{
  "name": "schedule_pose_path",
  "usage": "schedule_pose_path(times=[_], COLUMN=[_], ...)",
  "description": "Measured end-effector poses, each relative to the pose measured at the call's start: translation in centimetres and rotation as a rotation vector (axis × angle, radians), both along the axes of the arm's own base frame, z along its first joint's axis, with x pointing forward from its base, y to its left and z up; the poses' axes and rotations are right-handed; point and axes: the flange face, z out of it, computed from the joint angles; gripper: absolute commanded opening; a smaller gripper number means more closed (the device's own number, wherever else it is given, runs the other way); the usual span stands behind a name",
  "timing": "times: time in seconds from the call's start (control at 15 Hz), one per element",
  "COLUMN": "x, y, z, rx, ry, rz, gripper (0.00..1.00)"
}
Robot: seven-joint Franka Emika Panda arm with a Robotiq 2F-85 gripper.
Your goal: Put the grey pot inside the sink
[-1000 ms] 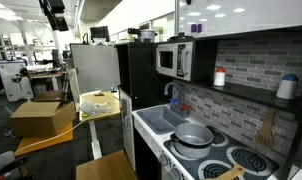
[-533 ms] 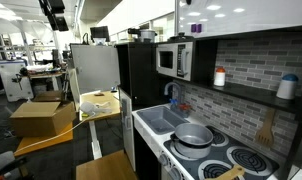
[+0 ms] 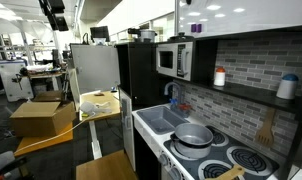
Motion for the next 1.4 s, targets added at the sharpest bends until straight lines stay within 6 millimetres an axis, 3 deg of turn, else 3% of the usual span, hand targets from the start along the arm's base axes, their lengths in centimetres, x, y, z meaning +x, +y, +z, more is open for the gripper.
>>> schedule_pose_path(times=[1.4], x=[0.55], y=[-0.15], z=[0.06], rx=[-0.004], ry=[-0.021], rz=[0.005], gripper=[1.00])
